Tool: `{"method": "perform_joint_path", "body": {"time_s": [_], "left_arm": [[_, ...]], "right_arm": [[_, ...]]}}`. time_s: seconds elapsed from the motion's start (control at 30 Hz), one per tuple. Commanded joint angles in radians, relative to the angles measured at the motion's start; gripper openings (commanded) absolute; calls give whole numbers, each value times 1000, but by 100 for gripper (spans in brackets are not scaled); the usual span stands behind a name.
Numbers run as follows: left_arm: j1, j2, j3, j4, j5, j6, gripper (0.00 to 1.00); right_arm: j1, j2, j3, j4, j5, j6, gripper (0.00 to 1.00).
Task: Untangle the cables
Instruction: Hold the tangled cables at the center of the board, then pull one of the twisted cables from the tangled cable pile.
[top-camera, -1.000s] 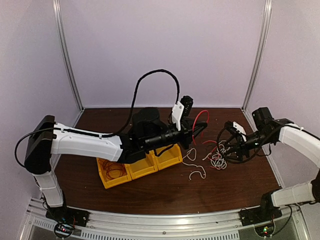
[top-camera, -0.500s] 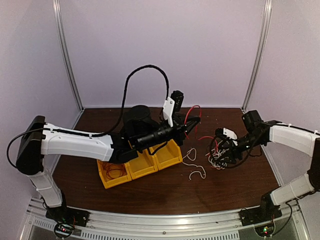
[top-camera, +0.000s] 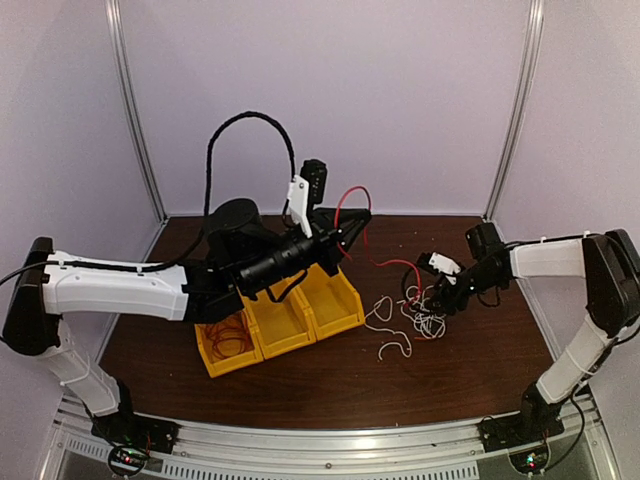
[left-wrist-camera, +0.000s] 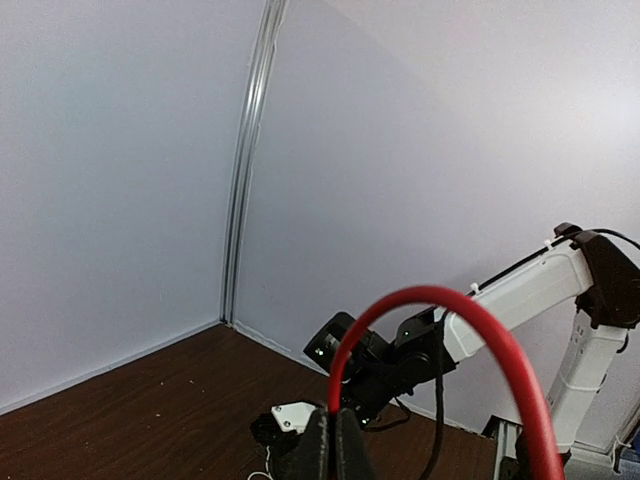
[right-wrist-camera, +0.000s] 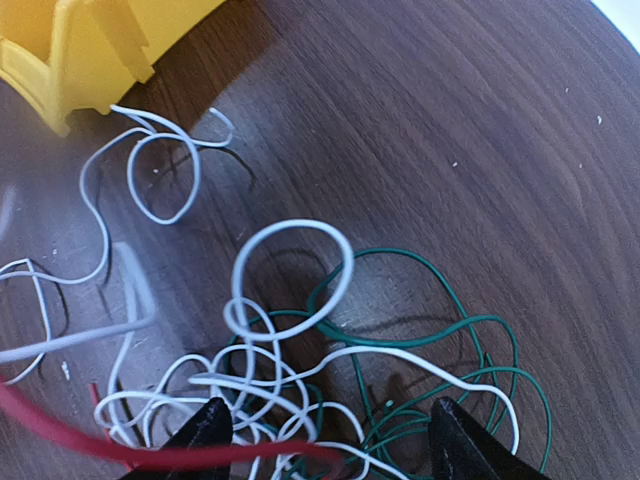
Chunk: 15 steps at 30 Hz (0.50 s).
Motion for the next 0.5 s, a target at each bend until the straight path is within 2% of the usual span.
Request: {"method": "perform_joint_path", "body": {"time_s": [0.0,0.1,0.3,0.47], "left_arm": [[12,-75,-20,22,-40,34,0],[15,-101,-26,14,-46,43,0],[15,-179,-18,-25,-69,88,0],[15,-270,25,-95,-128,171,0]], "right_arm": [[2,70,34,45,63,50,67],[4,100,37,48,75,61,64],[2,154,46,43,121,79,39],[-3,175,54,37,125,86,37]]}}
